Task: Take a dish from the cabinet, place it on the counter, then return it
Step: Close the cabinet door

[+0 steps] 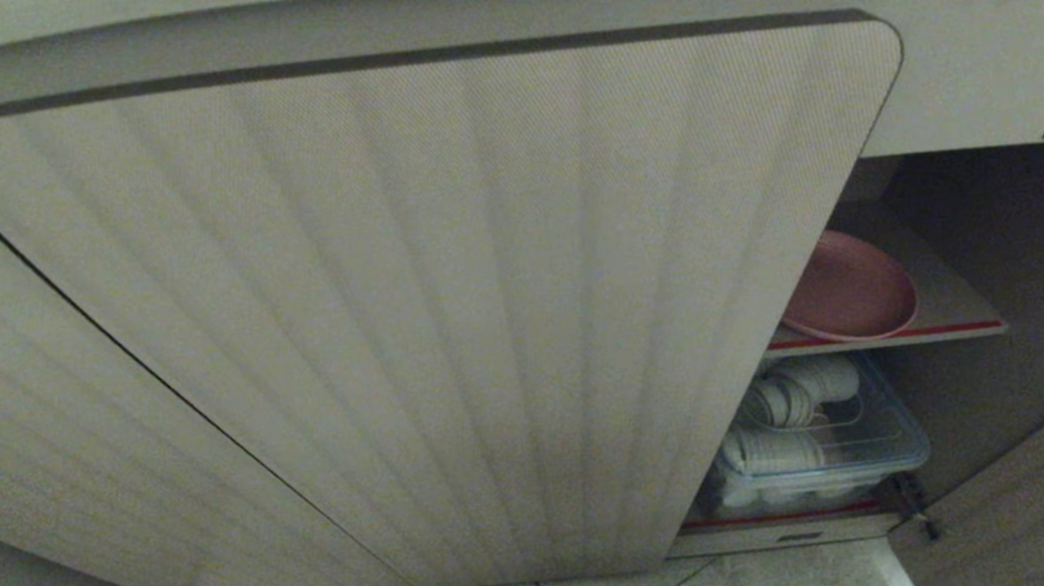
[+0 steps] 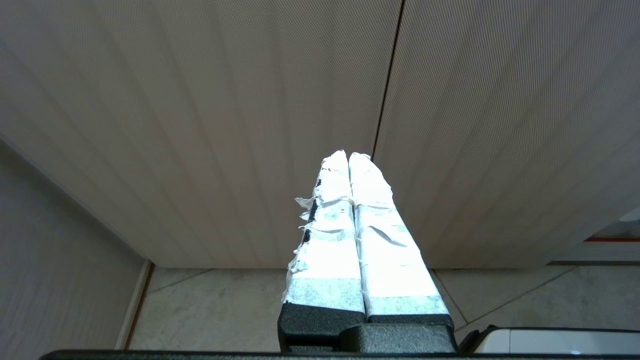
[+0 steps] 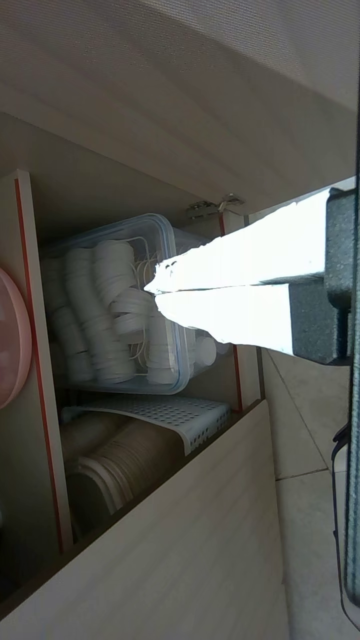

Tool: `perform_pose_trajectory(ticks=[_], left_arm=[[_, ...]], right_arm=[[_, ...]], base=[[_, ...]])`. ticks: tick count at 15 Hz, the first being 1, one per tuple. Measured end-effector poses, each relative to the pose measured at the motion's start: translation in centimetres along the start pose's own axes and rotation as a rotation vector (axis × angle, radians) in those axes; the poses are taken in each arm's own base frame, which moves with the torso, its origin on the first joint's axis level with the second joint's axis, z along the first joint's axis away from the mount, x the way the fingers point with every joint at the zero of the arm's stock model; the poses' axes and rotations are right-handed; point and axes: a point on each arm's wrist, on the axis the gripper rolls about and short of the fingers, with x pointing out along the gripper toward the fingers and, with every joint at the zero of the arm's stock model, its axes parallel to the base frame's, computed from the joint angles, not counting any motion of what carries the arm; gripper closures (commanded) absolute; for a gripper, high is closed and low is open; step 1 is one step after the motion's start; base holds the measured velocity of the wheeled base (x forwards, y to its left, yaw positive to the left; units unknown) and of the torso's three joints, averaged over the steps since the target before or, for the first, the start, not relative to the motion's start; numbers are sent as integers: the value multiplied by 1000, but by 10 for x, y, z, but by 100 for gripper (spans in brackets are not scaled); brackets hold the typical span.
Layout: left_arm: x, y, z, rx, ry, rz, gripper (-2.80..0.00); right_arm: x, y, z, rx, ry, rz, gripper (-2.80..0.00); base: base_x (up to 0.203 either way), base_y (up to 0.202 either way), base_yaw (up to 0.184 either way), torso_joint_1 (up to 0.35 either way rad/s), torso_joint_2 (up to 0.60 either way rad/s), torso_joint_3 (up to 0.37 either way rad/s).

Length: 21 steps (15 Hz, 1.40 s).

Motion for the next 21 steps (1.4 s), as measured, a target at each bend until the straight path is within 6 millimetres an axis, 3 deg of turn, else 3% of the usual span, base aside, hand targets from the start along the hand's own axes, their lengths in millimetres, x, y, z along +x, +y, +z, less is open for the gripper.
perform_pose_trajectory(ticks=[7,21], left_arm=[[0,0,0,0,0,0,0],[0,0,0,0,0,0,0]], right_arm=[[0,0,0,0,0,0,0],[0,0,0,0,0,0,0]], base=[[-18,0,0,0,0,0],[-194,0,0,1,2,3]])
